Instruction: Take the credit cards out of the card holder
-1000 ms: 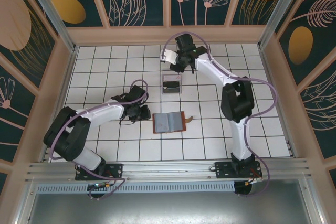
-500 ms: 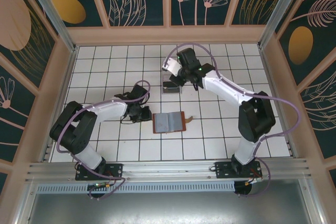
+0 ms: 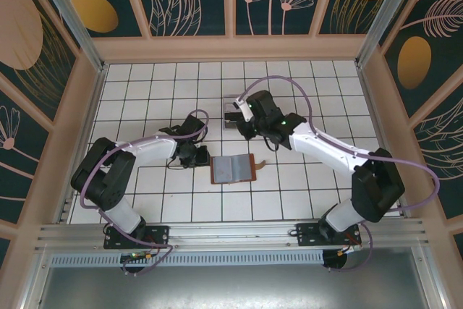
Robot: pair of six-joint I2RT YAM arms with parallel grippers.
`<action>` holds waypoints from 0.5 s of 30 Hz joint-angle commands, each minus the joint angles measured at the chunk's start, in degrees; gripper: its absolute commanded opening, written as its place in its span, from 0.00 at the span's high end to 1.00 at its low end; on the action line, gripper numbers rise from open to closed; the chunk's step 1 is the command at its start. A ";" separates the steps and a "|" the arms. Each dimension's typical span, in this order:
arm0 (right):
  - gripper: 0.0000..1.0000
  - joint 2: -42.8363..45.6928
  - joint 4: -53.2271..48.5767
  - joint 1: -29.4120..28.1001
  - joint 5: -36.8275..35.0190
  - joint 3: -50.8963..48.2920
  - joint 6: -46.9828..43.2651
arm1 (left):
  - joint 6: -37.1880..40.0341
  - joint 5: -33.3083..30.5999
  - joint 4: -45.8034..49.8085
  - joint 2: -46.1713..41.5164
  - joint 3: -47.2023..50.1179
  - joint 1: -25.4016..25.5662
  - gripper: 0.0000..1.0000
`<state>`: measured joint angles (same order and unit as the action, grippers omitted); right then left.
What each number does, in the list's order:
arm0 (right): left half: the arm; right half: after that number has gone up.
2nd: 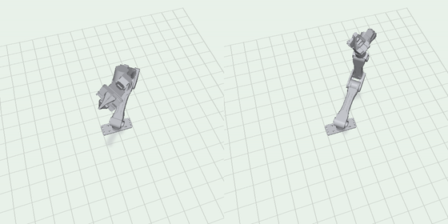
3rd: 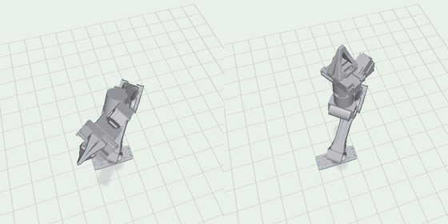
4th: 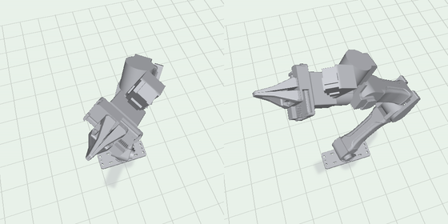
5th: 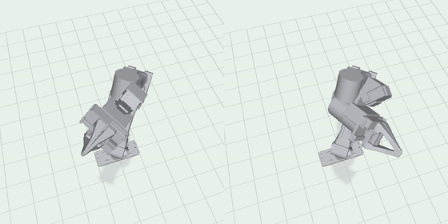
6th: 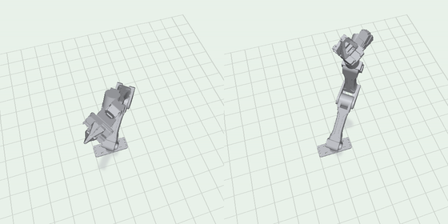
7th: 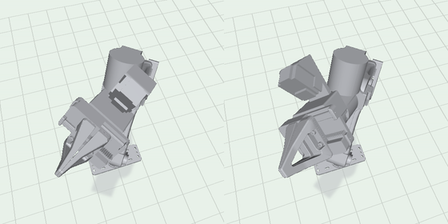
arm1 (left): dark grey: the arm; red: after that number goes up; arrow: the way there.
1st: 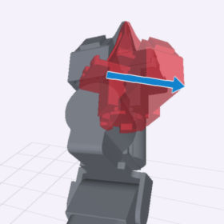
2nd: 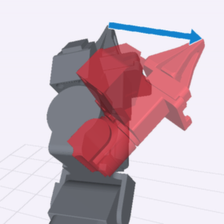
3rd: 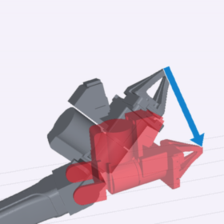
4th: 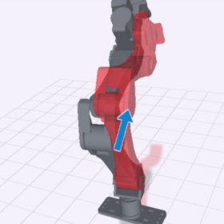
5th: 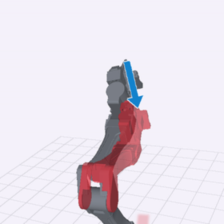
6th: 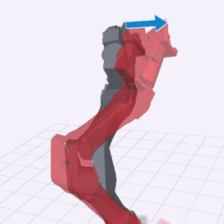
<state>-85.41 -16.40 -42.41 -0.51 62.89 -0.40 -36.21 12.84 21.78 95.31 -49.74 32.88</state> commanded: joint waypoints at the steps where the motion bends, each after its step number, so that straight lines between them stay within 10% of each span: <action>1: 0.82 3.30 1.39 -1.41 -0.95 -2.70 13.88 | 0.53 -0.16 -2.93 -0.45 -1.11 0.34 0.79; 15: 0.79 -3.64 6.01 -6.12 18.27 -8.79 42.85 | 0.63 -5.55 -1.13 -4.72 1.02 0.16 0.79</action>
<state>-86.15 -14.20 -47.03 11.92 55.61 35.40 -36.23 9.58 20.12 92.38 -49.67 32.95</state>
